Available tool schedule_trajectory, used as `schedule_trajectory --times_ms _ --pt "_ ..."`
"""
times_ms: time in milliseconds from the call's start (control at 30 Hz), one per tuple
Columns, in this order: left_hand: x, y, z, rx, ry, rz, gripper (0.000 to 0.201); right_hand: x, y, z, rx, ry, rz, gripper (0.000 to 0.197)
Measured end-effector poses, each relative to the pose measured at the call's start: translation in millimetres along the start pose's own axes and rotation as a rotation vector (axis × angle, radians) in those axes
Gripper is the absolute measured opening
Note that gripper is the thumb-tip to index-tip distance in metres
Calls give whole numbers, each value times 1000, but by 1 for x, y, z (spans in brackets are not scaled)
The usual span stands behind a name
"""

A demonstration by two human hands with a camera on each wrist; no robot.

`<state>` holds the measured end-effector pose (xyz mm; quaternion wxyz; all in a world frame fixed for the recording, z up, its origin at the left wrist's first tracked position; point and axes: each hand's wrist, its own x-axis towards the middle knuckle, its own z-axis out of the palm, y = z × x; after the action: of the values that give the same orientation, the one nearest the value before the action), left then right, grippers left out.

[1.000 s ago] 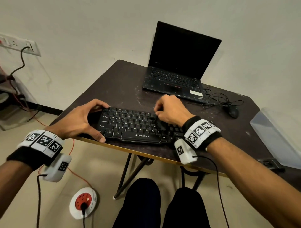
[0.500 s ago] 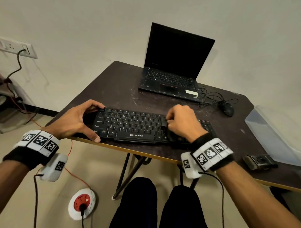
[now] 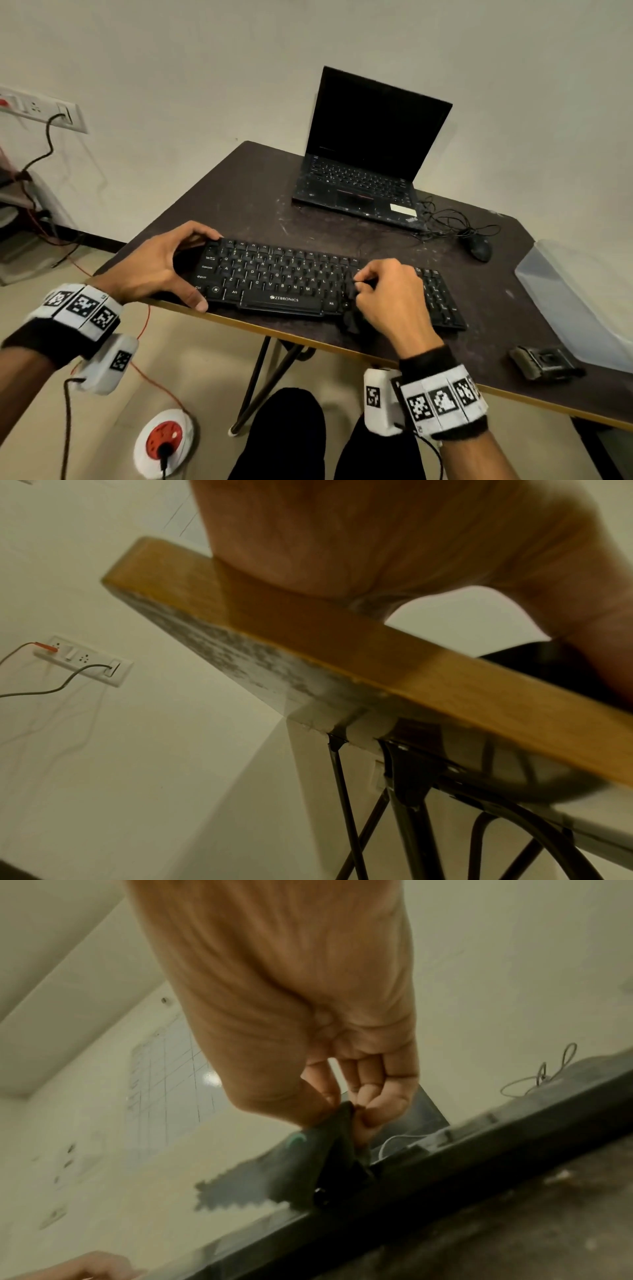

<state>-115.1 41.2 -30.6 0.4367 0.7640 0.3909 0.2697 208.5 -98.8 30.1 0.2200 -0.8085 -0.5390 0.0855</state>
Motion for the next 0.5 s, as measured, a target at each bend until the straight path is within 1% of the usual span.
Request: schedule_trajectory --times_ms 67,133,200,267,367,400,433,500 --pt "1 -1 0 -10 4 5 115 -7 -15 13 59 -3 -90 15" --pt "1 0 1 -19 -2 6 114 -18 -37 35 124 -90 -194 15" --pt "0 0 0 -28 -5 6 112 -24 -47 45 140 -135 -263 14" --pt "0 0 0 -34 -6 6 111 -21 -35 37 118 -108 -206 14" --pt "1 -1 1 -30 -1 17 109 -14 -4 15 62 43 -71 18" --pt "1 -1 1 -21 1 13 109 -13 -3 14 61 68 -61 19" --pt "1 -2 1 -13 3 10 109 -14 -10 17 66 57 -89 18" --pt "1 -1 1 -7 6 13 111 -20 -36 36 102 -58 -210 14"
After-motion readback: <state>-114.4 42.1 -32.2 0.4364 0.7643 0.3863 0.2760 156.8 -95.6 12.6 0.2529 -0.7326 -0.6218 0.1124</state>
